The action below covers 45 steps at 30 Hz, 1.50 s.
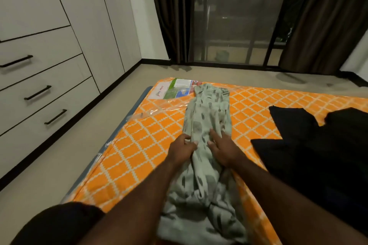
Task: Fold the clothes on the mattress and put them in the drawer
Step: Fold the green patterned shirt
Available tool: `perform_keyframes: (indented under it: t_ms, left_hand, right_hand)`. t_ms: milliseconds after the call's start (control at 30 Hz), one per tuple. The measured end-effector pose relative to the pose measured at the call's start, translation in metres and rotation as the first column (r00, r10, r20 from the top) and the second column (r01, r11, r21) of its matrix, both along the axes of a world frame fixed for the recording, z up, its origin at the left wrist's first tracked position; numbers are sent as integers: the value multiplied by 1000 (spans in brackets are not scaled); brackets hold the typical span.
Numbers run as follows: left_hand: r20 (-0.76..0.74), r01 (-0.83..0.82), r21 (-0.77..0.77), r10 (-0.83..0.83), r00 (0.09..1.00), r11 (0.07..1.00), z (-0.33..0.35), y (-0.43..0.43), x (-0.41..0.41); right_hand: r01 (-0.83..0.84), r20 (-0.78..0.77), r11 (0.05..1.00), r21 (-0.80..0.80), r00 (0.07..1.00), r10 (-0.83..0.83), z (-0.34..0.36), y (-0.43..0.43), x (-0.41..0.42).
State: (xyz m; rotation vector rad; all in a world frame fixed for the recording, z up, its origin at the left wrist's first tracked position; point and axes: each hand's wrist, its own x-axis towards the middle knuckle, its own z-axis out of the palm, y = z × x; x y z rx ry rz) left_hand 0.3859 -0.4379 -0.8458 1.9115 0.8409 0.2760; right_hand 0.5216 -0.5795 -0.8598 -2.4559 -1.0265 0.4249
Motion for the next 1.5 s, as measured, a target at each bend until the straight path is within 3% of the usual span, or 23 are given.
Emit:
perform_keyframes:
  t_ms: [167, 267, 400, 567, 733, 800, 867, 1000, 1100, 1267, 1400, 1500]
  left_hand:
    - [-231, 74, 263, -12, 973, 962, 1, -23, -40]
    - [-265, 43, 143, -4, 964, 989, -6, -31, -50]
    - [-85, 128, 2, -127, 988, 992, -25, -39, -49]
    - [-84, 248, 19, -245, 966, 969, -1, -57, -61]
    - [95, 181, -286, -160, 983, 941, 15, -60, -60]
    - [186, 121, -497, -31, 982, 859, 17, -61, -59]
    - [192, 110, -588, 6, 981, 802, 17, -62, -58]
    - [-6, 137, -289, -145, 989, 948, 11, -60, -54]
    - [-51, 108, -75, -112, 992, 991, 14, -44, -44]
    - [-132, 96, 217, -68, 989, 971, 14, 11, -7]
    - [-159, 131, 362, -77, 984, 923, 19, 63, 48]
    - [-155, 123, 421, -62, 986, 899, 23, 102, 108]
  right_hand:
    - [-18, 43, 996, -85, 999, 22, 20, -10, -39]
    - [10, 52, 990, -139, 999, -3, 16, -14, -57]
    - [162, -62, 985, -60, 984, -166, 17, -26, -79]
    - [285, -184, 956, -73, 938, -294, 17, -32, -86]
    - [330, -193, 934, 136, 933, -302, 28, -34, -82]
    - [390, -241, 896, 213, 910, -339, 29, -34, -74]
    - [395, -286, 906, 151, 895, -342, 33, -35, -70]
    - [183, -219, 962, -205, 949, -227, 33, -38, -59]
    - [178, -209, 959, -223, 952, -225, 44, -32, -41]
    - [412, -125, 911, 22, 905, -407, 59, -19, 13]
    - [541, -393, 779, 318, 823, -411, 55, 6, 72]
    - [597, -541, 712, 370, 762, -357, 44, 32, 125]
